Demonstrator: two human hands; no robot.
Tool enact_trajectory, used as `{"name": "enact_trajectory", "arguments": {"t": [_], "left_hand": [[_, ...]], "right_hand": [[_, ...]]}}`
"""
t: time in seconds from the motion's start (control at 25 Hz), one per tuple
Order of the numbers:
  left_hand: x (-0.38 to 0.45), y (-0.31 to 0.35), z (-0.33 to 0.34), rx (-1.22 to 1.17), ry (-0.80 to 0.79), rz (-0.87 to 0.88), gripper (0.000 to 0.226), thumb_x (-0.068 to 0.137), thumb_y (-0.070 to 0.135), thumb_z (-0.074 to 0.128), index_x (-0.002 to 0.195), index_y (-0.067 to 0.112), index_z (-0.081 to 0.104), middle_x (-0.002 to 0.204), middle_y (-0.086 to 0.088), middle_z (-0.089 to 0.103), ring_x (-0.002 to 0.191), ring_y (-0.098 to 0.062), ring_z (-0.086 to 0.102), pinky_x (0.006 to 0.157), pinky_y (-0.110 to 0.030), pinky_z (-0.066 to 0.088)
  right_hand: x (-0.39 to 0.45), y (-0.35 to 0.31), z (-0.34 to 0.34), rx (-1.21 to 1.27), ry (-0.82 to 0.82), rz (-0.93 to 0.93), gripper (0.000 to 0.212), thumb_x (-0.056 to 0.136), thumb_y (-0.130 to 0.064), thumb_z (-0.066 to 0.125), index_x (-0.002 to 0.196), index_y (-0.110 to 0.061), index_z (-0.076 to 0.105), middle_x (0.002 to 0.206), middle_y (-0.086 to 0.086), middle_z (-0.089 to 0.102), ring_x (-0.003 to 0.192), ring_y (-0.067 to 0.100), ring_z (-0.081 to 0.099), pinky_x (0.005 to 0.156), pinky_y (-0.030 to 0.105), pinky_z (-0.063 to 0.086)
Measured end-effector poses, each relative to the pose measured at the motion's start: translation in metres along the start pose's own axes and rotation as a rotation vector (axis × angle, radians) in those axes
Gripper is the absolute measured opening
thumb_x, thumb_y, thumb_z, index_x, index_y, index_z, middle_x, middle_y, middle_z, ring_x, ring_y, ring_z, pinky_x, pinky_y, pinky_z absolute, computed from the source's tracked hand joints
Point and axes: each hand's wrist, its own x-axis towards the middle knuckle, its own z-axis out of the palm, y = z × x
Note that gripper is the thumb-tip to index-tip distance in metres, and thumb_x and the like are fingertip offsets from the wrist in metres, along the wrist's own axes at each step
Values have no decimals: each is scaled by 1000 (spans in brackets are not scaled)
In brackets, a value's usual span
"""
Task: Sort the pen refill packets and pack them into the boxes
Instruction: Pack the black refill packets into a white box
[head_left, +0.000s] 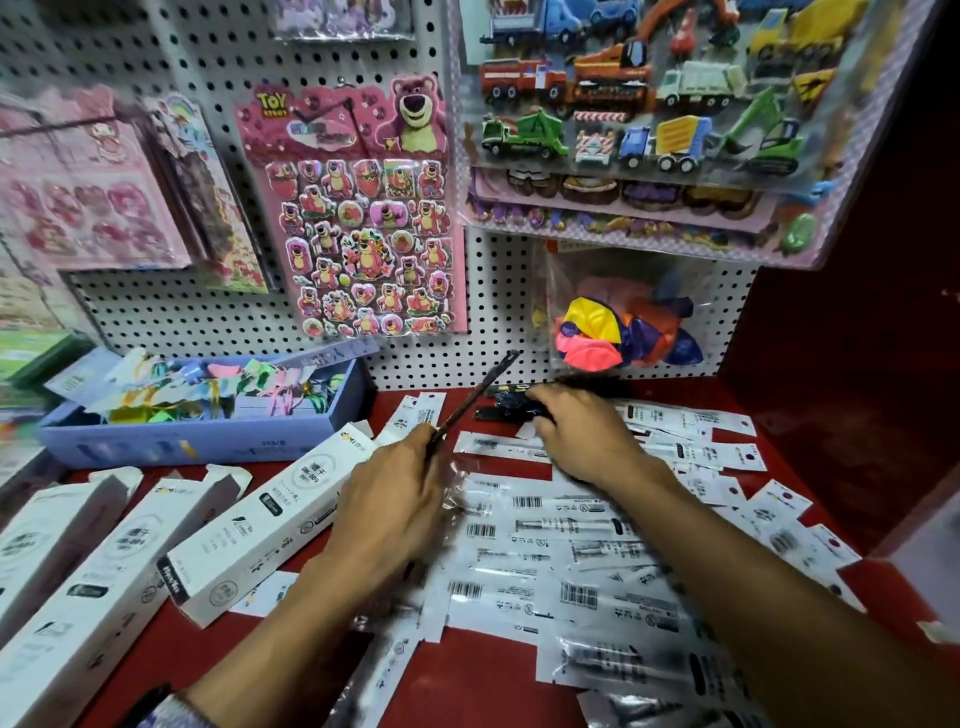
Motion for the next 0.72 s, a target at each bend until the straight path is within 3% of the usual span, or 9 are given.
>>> {"name": "enact_trajectory", "arguments": {"t": [0.12, 0.2, 0.24, 0.4, 0.56, 0.72], "left_hand": [[5, -5, -1, -263, -15, -174, 21, 103, 32, 39, 108, 24, 57, 92, 6, 65, 86, -17, 61, 73, -31, 46], [6, -3, -3, -346, -25, -235, 31, 103, 34, 39, 123, 21, 58, 111, 4, 66, 102, -17, 60, 92, -38, 48], [6, -2, -3, -370, -21, -239, 29, 103, 34, 39, 121, 21, 59, 111, 3, 67, 102, -17, 60, 94, -40, 48], [7, 2, -6, -465, 5, -233, 22, 102, 29, 42, 92, 22, 60, 79, 4, 65, 77, -16, 59, 69, -31, 45], [8, 8, -11, -690, 11, -376, 27, 103, 26, 41, 89, 17, 62, 45, 15, 51, 47, -6, 44, 47, -24, 33], [11, 14, -17, -1061, -106, -617, 14, 100, 12, 45, 97, 9, 58, 57, -2, 54, 40, -9, 42, 34, -15, 27]], "right_hand": [[20, -7, 11, -234, -91, 4, 34, 99, -26, 50, 131, -13, 51, 136, 9, 51, 121, 31, 54, 92, 43, 47], [25, -13, 13, -275, -82, 0, 30, 97, -16, 51, 127, -10, 54, 132, 10, 50, 118, 31, 55, 87, 44, 50], [25, -16, 13, -317, -64, -17, 31, 96, -11, 51, 127, -9, 54, 131, 10, 51, 118, 31, 54, 86, 44, 51], [13, -18, 10, -420, 11, -61, 42, 88, -1, 52, 130, -9, 49, 131, 9, 56, 121, 29, 51, 89, 41, 47], [-8, -19, -1, -308, 111, -94, 36, 93, -6, 50, 128, -15, 47, 130, 5, 57, 120, 26, 49, 97, 41, 36], [-46, -31, -16, -152, 284, -388, 39, 83, -1, 68, 113, -22, 56, 109, -4, 68, 105, 21, 53, 90, 41, 43]]}}
